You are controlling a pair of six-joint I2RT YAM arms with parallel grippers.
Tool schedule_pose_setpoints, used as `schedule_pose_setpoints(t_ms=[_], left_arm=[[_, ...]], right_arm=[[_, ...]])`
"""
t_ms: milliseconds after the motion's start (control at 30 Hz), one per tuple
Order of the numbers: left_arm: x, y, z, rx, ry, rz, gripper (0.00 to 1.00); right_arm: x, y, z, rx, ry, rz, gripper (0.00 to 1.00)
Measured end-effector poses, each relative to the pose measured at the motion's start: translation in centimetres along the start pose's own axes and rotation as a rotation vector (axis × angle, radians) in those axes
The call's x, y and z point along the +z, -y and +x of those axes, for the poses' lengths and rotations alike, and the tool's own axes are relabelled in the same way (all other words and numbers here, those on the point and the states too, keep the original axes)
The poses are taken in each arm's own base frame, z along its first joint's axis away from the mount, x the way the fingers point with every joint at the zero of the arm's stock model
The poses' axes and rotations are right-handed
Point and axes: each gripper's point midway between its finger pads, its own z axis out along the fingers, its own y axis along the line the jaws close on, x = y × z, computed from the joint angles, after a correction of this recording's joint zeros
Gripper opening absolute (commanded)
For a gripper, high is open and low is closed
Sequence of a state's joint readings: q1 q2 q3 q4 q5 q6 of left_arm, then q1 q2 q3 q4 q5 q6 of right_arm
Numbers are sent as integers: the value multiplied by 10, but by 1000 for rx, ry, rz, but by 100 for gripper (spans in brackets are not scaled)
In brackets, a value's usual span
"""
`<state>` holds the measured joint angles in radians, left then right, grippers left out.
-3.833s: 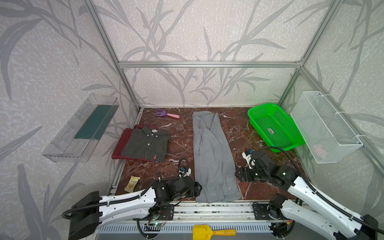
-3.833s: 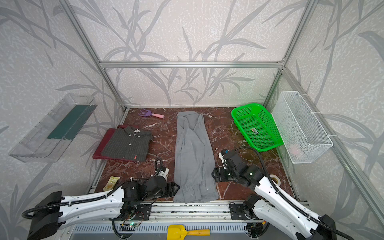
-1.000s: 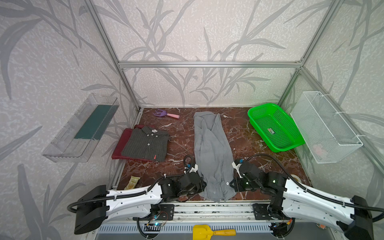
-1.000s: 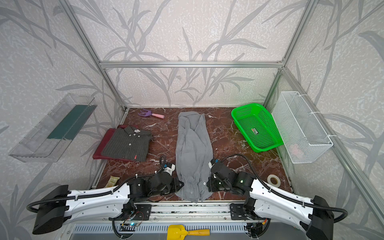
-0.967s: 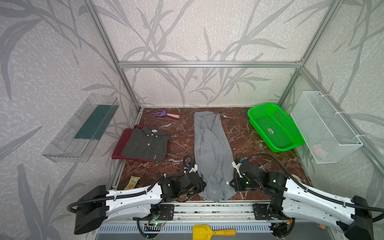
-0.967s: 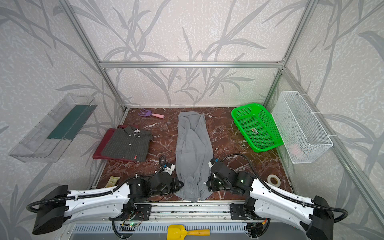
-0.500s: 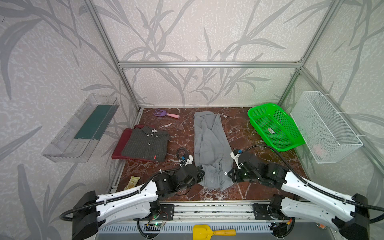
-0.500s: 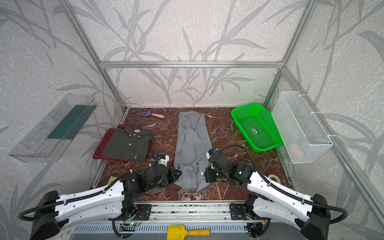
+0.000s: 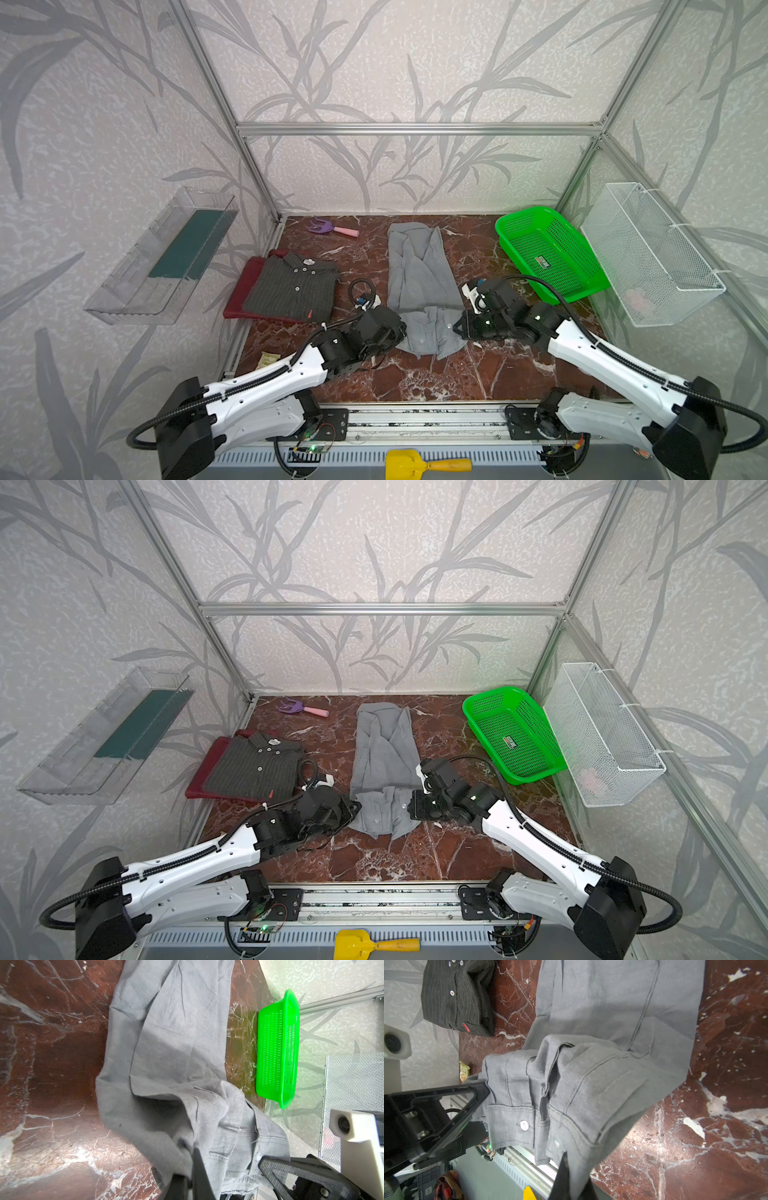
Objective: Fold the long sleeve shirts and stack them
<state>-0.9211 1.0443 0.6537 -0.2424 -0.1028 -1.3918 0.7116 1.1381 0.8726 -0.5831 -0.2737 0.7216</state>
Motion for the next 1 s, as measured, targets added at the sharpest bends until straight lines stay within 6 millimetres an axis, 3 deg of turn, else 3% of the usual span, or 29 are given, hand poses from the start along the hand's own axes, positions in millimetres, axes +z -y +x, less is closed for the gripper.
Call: schedule_pose_setpoints(t_ms=[467,700,1000], left_arm=[[21,5,-38,-62,53,-59,0],[32,12,-54,-69,64,-68,0],[49,-2,-70,-84,62,-113,0]], right_arm=[[20,-1,-56,66,-7,-38,0],[37,9,-77,102,-29,-34,0],[62,31,-92,141,-70,-12,0]])
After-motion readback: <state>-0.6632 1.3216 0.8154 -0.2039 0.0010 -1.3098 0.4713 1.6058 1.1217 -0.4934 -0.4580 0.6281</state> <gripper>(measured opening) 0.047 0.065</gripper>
